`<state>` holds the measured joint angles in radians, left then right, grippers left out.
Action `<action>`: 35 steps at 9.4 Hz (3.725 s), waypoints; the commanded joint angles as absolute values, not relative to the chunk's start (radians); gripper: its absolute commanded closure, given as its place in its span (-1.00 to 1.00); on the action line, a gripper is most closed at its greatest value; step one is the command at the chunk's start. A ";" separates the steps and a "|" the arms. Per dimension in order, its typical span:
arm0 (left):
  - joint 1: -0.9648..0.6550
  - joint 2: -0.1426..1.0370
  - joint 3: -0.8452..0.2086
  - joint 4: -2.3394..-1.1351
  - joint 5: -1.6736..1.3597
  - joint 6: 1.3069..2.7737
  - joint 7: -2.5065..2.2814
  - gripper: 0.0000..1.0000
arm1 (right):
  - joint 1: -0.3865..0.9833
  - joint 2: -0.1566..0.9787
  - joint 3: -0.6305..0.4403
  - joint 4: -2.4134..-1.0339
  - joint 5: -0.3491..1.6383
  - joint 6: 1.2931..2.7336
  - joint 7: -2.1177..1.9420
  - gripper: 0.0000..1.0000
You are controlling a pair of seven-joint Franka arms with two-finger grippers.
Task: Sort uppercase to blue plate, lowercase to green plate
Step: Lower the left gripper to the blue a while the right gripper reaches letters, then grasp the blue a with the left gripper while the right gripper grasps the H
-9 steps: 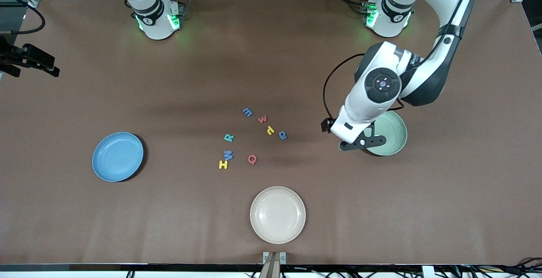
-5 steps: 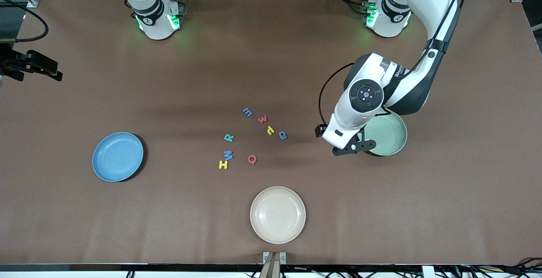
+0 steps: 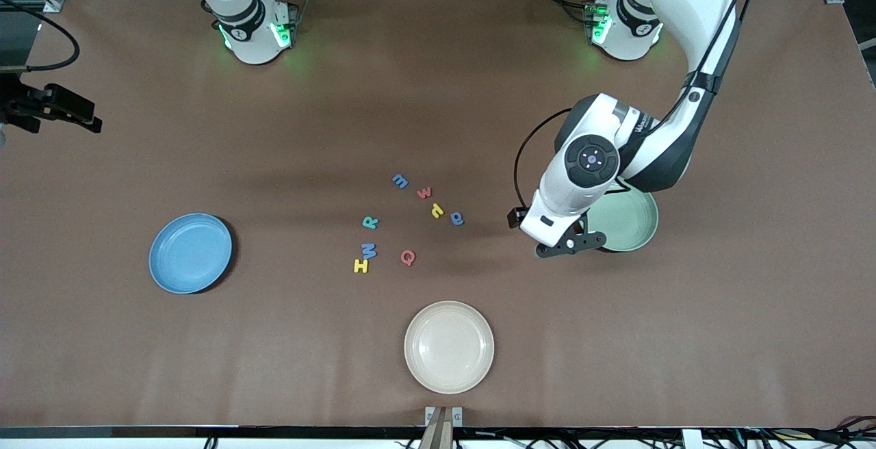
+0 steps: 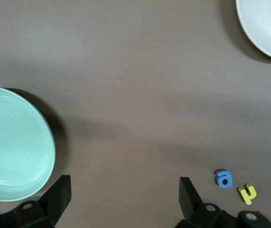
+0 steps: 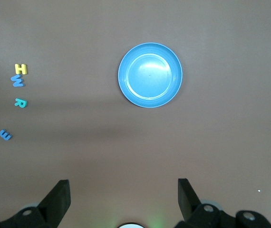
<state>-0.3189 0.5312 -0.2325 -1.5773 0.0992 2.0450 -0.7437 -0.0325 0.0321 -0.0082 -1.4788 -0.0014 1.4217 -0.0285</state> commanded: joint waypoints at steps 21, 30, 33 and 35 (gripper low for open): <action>-0.684 0.867 -0.095 -1.463 0.172 2.373 -1.065 -1.00 | 0.282 0.698 0.002 -1.401 0.097 2.133 0.542 -1.00; -0.686 0.865 -0.101 -1.471 0.166 2.365 -1.129 -0.35 | 0.443 0.923 0.003 -1.296 -0.129 2.221 0.775 -1.00; -0.686 0.854 -0.124 -1.470 0.163 2.321 -1.192 -0.19 | 0.440 0.916 0.029 -1.318 -0.061 2.220 0.769 -1.00; -0.686 0.854 -0.124 -1.471 0.155 2.316 -1.198 -0.08 | 0.422 0.914 0.076 -1.331 -0.060 2.227 0.767 -1.00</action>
<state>-0.6819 0.8571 -0.1179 -1.4671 0.1466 2.3379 -1.1620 0.4432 0.9158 0.0373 -1.3217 -0.0787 2.2262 0.7847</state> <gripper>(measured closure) 0.436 0.000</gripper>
